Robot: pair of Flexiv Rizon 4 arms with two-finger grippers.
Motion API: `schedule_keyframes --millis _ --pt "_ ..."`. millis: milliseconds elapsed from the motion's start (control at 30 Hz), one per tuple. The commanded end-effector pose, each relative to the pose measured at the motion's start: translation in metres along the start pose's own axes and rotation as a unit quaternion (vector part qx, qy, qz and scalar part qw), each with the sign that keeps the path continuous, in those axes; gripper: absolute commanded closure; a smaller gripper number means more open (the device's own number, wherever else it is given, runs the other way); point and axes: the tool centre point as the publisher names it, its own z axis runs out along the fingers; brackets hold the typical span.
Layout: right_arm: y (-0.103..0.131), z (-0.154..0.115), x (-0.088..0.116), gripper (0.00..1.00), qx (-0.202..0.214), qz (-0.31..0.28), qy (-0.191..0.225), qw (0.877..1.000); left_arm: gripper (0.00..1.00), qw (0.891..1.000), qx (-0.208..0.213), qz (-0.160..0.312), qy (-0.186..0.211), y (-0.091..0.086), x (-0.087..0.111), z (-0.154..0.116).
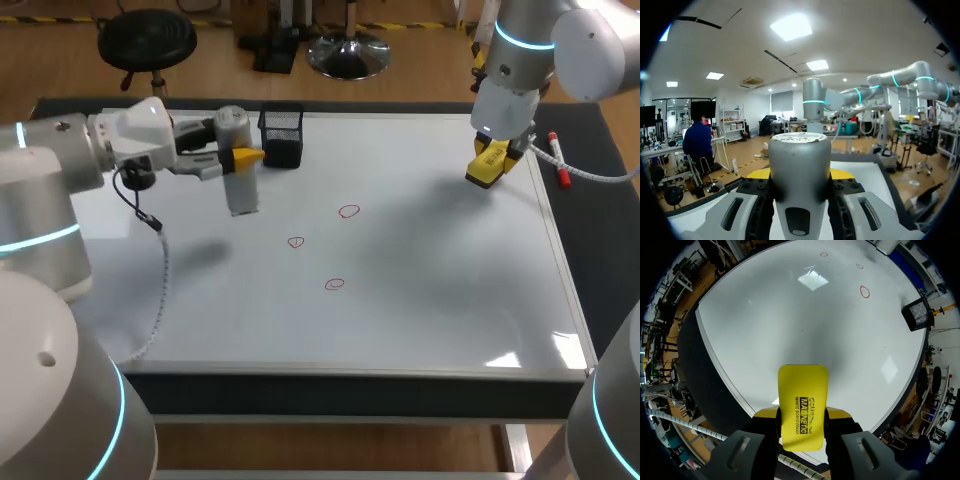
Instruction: Pick up the inspection probe, press it on each red-marked spot on the whiteboard one by one, put down the probe, pick up the eraser, and wipe off all the red marks.
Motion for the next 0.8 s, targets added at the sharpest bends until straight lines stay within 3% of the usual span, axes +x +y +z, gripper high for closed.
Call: schedule_keyframes --millis 33,433,800 --pt "-0.001 -0.001 0.000 1.00 0.001 -0.001 0.002 1.000 1.00 1.000 0.010 -0.003 0.005 0.014 0.009 0.015" --pt "-0.001 -0.001 0.000 1.00 0.001 -0.001 0.002 1.000 1.00 0.999 0.012 -0.005 0.036 0.040 0.025 0.042" --pt "-0.001 -0.001 0.000 1.00 0.001 -0.001 0.002 1.000 1.00 0.998 0.015 -0.004 0.061 0.052 0.032 0.060"
